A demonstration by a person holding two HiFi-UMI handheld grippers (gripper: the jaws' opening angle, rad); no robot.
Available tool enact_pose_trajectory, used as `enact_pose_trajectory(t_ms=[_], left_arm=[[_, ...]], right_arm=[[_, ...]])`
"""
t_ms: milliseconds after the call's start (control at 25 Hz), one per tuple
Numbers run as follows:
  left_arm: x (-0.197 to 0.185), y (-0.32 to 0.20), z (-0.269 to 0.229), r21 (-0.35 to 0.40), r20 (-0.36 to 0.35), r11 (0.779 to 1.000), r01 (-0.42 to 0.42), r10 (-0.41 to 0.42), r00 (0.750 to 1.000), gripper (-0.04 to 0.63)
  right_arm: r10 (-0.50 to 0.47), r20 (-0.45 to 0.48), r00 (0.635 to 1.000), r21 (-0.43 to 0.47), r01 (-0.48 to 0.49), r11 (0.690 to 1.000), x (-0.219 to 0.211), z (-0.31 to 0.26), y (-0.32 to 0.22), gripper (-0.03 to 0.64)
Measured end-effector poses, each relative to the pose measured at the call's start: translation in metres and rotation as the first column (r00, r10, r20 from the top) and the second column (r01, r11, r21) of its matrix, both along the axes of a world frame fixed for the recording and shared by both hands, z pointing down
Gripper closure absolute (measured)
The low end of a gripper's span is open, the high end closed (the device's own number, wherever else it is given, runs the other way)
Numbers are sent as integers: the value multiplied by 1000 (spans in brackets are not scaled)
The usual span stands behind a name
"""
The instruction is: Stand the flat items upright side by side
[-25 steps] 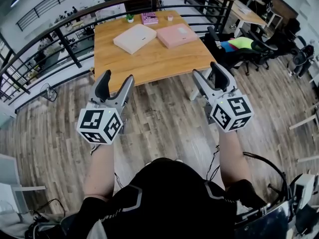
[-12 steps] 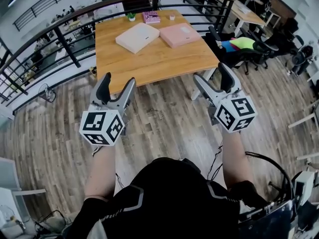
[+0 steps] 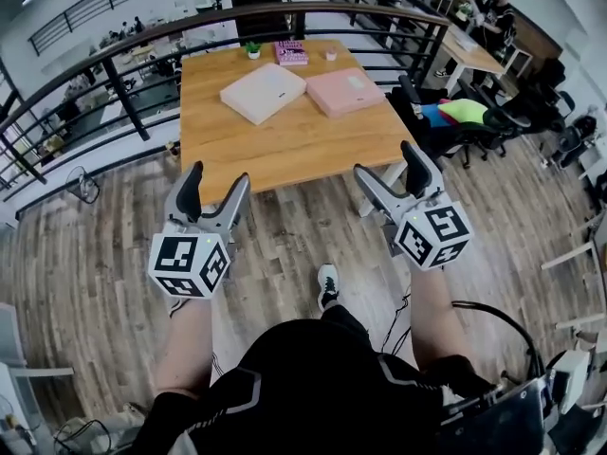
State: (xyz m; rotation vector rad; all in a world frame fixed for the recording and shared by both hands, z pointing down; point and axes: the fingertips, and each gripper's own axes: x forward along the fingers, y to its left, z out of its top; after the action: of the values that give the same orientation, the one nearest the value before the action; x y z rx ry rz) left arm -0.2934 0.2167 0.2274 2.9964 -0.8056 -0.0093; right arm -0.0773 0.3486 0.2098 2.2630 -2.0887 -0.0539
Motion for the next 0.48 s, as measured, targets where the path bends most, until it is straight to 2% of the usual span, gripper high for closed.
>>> enact_pose_trajectory(t_ms=[480], left_arm=[[97, -78, 8, 14, 74, 992, 125, -126, 989, 250]], right_arm=[[-197, -32, 980, -29, 196, 980, 102, 18, -119, 196]])
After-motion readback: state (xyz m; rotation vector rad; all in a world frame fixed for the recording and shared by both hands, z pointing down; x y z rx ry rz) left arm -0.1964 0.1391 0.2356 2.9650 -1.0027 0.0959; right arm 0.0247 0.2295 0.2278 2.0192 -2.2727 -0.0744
